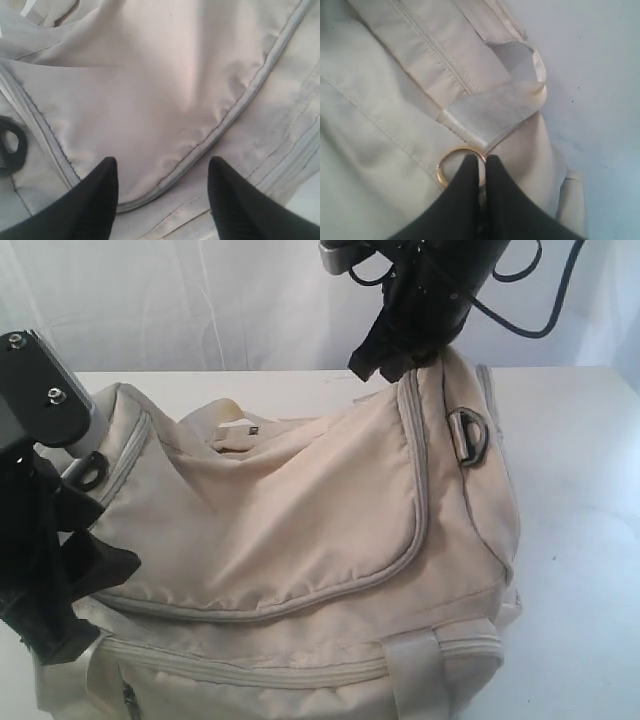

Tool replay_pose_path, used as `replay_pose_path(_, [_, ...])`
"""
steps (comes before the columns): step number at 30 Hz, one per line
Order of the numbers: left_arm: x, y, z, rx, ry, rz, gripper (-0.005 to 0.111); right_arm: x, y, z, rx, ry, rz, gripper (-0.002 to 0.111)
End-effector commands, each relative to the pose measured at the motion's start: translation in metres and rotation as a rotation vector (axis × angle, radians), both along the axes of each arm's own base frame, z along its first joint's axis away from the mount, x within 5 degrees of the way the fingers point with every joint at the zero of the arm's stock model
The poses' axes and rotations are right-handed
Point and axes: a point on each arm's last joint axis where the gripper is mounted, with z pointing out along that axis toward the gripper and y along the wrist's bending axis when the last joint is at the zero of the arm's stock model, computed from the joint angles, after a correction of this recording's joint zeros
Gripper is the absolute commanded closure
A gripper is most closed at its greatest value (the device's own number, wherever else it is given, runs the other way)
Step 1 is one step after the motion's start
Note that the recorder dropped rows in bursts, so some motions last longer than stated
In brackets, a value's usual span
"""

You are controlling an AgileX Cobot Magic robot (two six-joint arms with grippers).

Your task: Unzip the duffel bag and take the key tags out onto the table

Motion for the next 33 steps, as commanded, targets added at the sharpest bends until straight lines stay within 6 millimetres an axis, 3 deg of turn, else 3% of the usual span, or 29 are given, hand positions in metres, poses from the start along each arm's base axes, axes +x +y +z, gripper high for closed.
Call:
replay_pose_path(1, [-0.001,0.0,-0.001,-0.009,0.01,0.001,0.049,-0.008,-0.005,0.009,0.014,-0.011,-0.056,0.091])
replay_pose_path(2, [-0.001,0.0,-0.001,-0.01,0.008,0.0,0.049,-0.008,-0.005,0.008,0.021,-0.003,-0.072,0.081])
replay_pose_path(4, [-0.001,-0.001,-0.001,-0.027,0.008,0.014,0.049,-0.013,-0.006,0.008,0.023,0.037,-0.103,0.048])
replay_pose_path(5, [-0.001,-0.001,0.0,-0.03,0.008,0.019,0.049,-0.017,-0.007,0.011,0.025,0.047,-0.114,0.044])
replay_pose_path(7, [0.003,-0.002,0.008,-0.024,0.006,0.03,0.049,-0.026,-0.01,0.025,0.041,0.03,-0.132,0.048])
replay_pose_path(11, [0.04,-0.014,0.021,-0.05,0.066,0.122,0.049,-0.051,-0.016,0.048,0.094,-0.007,-0.175,0.051])
replay_pose_path(15, [0.073,-0.039,0.021,-0.141,0.275,0.011,0.049,-0.089,-0.028,0.036,0.075,0.054,-0.193,0.054])
replay_pose_path(19, [0.093,-0.052,0.024,-0.3,0.326,-0.038,0.052,-0.131,-0.039,0.022,0.092,0.089,-0.223,0.054])
replay_pose_path(23, [0.106,-0.056,0.022,-0.423,0.382,-0.001,0.053,-0.173,-0.052,0.014,0.118,0.05,-0.243,0.054])
replay_pose_path(26, [0.119,-0.07,0.018,-0.557,0.45,-0.031,0.053,-0.201,-0.06,0.013,0.176,-0.082,-0.238,0.054])
replay_pose_path(29, [0.134,-0.082,0.013,-0.655,0.462,-0.083,0.053,-0.209,-0.063,0.015,0.242,-0.206,-0.248,0.054])
replay_pose_path(33, [0.16,-0.092,-0.001,-0.656,0.433,-0.07,0.053,-0.208,-0.062,0.013,0.269,-0.26,-0.248,0.054])
